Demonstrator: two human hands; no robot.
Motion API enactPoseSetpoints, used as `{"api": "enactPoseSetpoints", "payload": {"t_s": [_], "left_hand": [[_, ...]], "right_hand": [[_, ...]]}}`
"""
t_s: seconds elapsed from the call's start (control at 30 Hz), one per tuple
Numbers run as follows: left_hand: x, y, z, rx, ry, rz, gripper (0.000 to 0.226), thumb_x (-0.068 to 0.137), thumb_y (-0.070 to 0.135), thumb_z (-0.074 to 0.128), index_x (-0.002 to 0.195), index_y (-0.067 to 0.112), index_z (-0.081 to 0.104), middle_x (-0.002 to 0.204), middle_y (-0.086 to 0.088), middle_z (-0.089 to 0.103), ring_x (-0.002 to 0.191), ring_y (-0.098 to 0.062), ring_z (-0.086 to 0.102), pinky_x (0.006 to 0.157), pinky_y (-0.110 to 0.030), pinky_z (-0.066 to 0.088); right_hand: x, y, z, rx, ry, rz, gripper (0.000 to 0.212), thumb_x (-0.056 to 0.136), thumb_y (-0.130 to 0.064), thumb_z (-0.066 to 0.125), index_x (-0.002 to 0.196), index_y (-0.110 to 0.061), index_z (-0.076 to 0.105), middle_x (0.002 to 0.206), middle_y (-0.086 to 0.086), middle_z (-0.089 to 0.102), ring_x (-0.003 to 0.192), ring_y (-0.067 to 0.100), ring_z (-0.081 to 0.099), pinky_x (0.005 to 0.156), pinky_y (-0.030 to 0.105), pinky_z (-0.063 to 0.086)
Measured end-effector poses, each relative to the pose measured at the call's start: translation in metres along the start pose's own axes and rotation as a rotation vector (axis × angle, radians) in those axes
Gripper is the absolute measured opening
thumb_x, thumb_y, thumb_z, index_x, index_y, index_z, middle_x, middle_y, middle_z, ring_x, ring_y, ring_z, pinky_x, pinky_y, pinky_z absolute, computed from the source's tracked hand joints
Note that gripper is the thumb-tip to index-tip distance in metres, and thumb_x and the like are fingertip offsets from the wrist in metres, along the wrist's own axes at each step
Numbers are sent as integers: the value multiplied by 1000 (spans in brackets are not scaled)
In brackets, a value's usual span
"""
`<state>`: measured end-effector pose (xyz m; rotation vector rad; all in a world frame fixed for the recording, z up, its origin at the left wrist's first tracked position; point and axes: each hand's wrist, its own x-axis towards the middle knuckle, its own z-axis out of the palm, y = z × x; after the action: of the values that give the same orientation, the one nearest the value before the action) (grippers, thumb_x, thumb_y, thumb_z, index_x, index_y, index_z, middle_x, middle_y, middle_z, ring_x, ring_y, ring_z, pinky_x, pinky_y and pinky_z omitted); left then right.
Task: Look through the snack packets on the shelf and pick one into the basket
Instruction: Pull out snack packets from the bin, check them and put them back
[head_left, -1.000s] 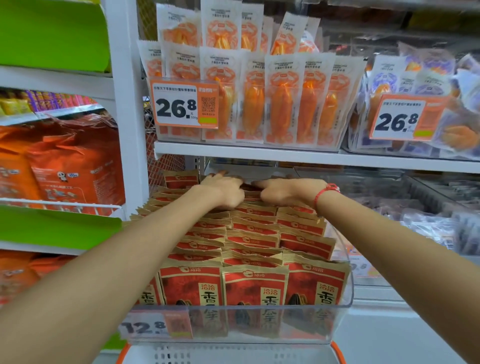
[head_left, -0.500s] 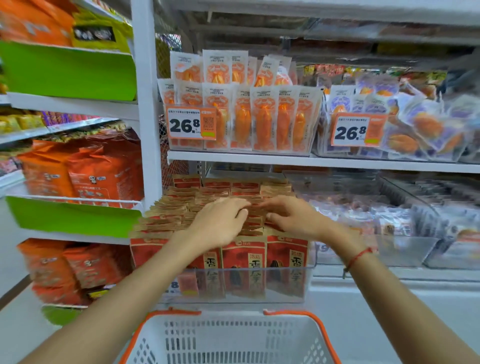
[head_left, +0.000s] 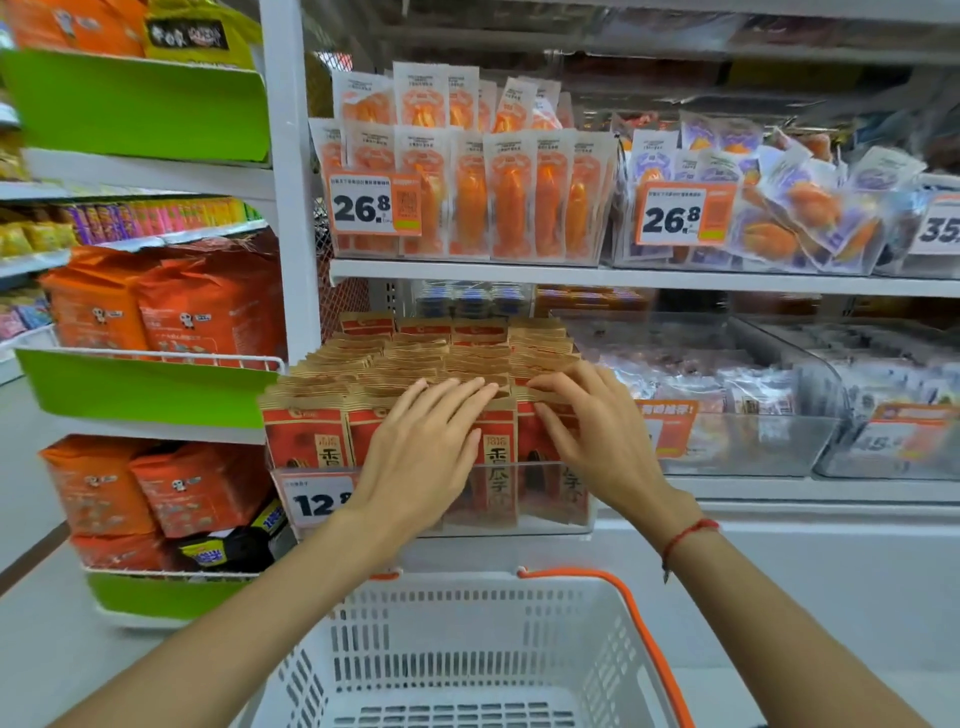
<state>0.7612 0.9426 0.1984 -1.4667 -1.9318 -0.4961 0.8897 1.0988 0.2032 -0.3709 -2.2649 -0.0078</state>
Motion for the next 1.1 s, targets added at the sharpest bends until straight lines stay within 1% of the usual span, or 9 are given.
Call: {"api": "enactPoseSetpoints", "payload": {"t_s": [0.13,0.37,0.53,0.63,0.77,0.87,0.97,1.03,1.1], "left_hand": [[2,0,-5,-44,-60,-27,51,94,31,60,142,23,48,141,3,55,131,-17,50,112,-35,20],[1,-2,-10,-71,-101,-13,58,98,40,51,151,31,30,153,10,38,143,-12,32,115,-28,5],[0,-4,-10,-71,-97,-3,58,97,35,53,151,30,30,152,8,39,143,-13,33,115,-28,6],[1,-5,-10,-64,-100,7,59,98,34,51,152,29,28,154,8,37,144,-13,31,116,-29,6],[0,-3,-10,-94,-123,7,61,98,38,48,153,27,24,157,7,31,146,-13,23,117,-29,1],[-2,0,-9,-141,-123,-29,59,98,37,49,152,26,27,158,7,27,148,-13,15,118,-30,-3],[0,2,-10,-139,-115,-39,58,96,38,52,149,25,33,160,5,22,149,-15,8,118,-32,-6],[3,4,-11,-176,-134,-73,58,96,44,50,149,27,32,161,8,17,149,-12,2,116,-30,-10],[5,6,-12,-231,-168,-130,59,96,49,48,148,28,31,161,10,14,148,-9,-1,117,-30,-7]], "right_hand": [[-3,13,-6,-5,25,-28,28,92,-23,63,119,-21,67,113,4,61,99,20,55,80,32,47],[-1,16,-12,130,35,110,21,89,-19,67,110,-19,74,106,3,63,97,13,52,77,23,41],[0,11,-20,118,-25,89,15,86,-29,71,95,-17,71,99,-3,61,92,13,55,72,18,43],[-1,18,-24,22,-113,127,27,82,-38,73,94,-15,67,121,0,56,112,18,48,88,28,35],[-4,17,-34,199,-118,215,14,82,-28,75,86,-21,64,136,-3,47,127,17,36,98,33,25],[-4,12,-41,320,-50,225,14,83,-23,74,81,-24,60,127,-9,48,120,13,39,96,33,31],[1,6,-54,558,-45,296,8,85,-20,73,81,-18,65,100,-14,66,101,10,60,90,34,50],[6,-2,-62,677,-11,296,12,85,-16,72,76,-20,64,81,-11,71,85,10,66,81,32,55],[12,-10,-69,729,107,265,15,86,-13,72,74,-17,62,78,-4,70,82,17,67,77,32,56]]}}
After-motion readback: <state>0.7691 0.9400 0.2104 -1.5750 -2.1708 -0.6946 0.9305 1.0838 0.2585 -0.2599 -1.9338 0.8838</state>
